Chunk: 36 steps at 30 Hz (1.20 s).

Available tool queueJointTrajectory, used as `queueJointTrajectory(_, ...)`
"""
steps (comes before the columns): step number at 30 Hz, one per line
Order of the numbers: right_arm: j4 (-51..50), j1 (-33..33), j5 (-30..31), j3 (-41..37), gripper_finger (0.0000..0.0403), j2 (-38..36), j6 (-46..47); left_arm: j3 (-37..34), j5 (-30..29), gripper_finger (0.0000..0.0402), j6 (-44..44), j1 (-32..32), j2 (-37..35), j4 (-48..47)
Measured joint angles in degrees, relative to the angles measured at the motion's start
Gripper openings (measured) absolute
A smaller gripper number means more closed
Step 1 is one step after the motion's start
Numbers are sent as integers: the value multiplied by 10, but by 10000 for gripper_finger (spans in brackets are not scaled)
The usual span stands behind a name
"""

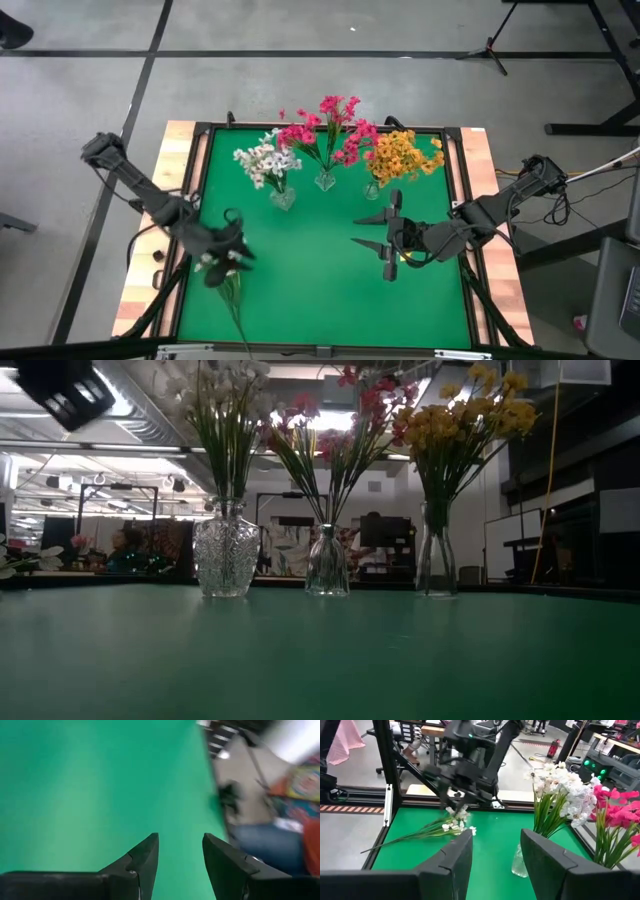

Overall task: Sort flowers into vase by color
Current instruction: Put the white flower into the left transparent vase

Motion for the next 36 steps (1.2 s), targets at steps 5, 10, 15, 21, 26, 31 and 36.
queueJointTrajectory(5, 0, 0, -29, 0, 166, 0, 0, 0, -22, 149, 12, -104, 18, 31)
queueJointTrajectory(10, 0, 0, -31, 0, 166, 6, 1, 0, -51, 149, 24, -164, 86, 78)
queueJointTrajectory(15, 2, 0, -32, 0, 166, 12, 10, 0, -18, 149, 66, -194, 178, 92)
queueJointTrajectory(21, 2, 0, -39, 0, 166, 19, 21, 48, 48, 149, 121, -207, 265, 94)
queueJointTrajectory(26, 2, 0, -37, 0, 166, 22, 20, 106, 59, 149, 219, -224, 321, 91)
queueJointTrajectory(31, 1, 0, -39, 0, 166, 23, 19, 140, 57, 149, 236, -222, 366, 75)
queueJointTrajectory(36, 1, 0, -40, 0, 166, 23, 19, 141, 62, 149, 200, -205, 377, 43)
